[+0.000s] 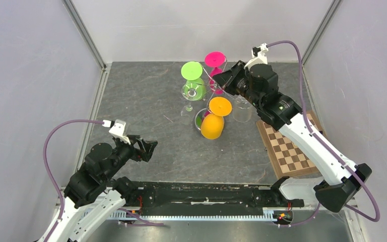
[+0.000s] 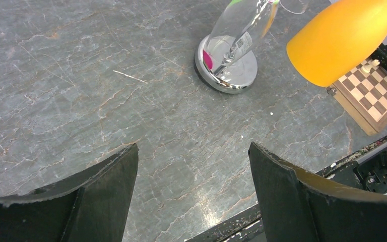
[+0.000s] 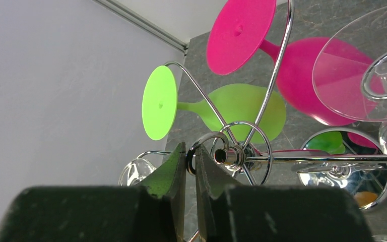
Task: Take the wine glass off the wine glass rack
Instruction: Move the wine rack to the center of the board.
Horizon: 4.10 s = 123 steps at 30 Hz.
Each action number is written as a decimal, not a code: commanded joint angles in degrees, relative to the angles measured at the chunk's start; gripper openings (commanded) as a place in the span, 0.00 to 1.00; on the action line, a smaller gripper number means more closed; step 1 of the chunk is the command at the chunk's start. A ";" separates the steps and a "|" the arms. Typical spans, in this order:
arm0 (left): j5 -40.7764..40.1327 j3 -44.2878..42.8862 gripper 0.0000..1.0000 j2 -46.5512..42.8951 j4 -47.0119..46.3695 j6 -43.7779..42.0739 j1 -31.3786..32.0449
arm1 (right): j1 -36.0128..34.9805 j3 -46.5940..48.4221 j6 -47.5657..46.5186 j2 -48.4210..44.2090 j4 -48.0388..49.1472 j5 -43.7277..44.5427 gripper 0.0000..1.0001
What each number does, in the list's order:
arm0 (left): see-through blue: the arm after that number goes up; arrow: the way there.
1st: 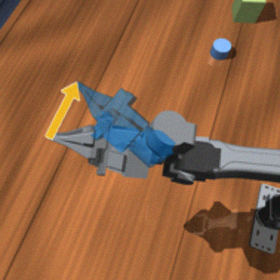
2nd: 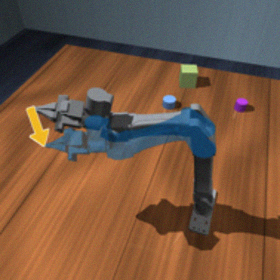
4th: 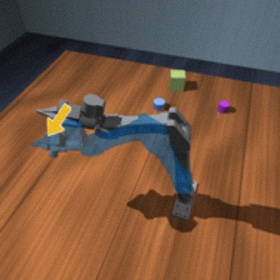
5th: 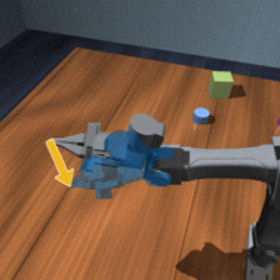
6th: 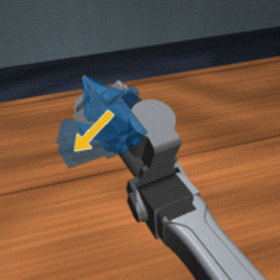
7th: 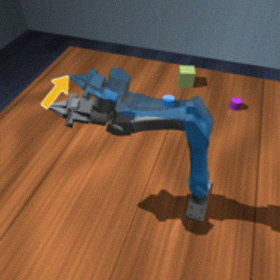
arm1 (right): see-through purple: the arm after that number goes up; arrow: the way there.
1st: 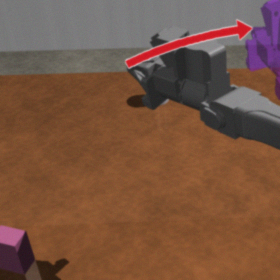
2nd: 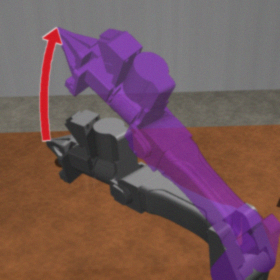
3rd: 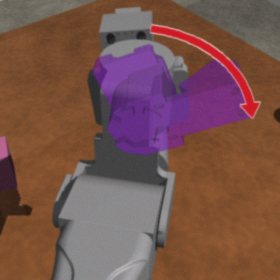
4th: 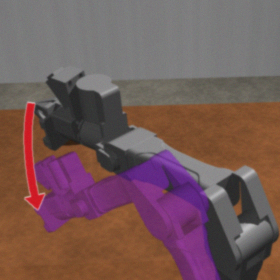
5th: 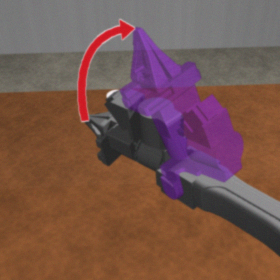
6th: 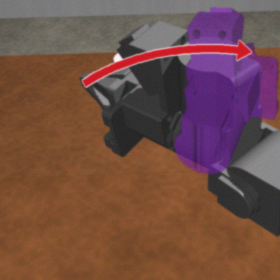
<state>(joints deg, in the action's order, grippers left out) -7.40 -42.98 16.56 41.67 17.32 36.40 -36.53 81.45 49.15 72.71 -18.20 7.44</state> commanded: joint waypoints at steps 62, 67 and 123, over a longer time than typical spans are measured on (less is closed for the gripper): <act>-0.28 0.09 0.87 1.78 -1.58 1.66 0.07 | -0.38 2.52 -0.63 -0.58 21.54 1.72 0.31; -0.25 0.07 0.87 1.91 -1.65 1.66 0.07 | -0.35 3.10 -0.71 0.42 21.10 1.40 0.34; 4.67 -21.56 0.92 24.37 0.09 12.74 0.08 | -0.38 -0.58 -40.30 -19.50 -13.63 5.62 0.79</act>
<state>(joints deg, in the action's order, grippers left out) -6.26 -58.54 35.92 42.15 23.33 36.40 -36.71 81.43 9.98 53.30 -28.21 13.63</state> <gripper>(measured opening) 0.924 0.782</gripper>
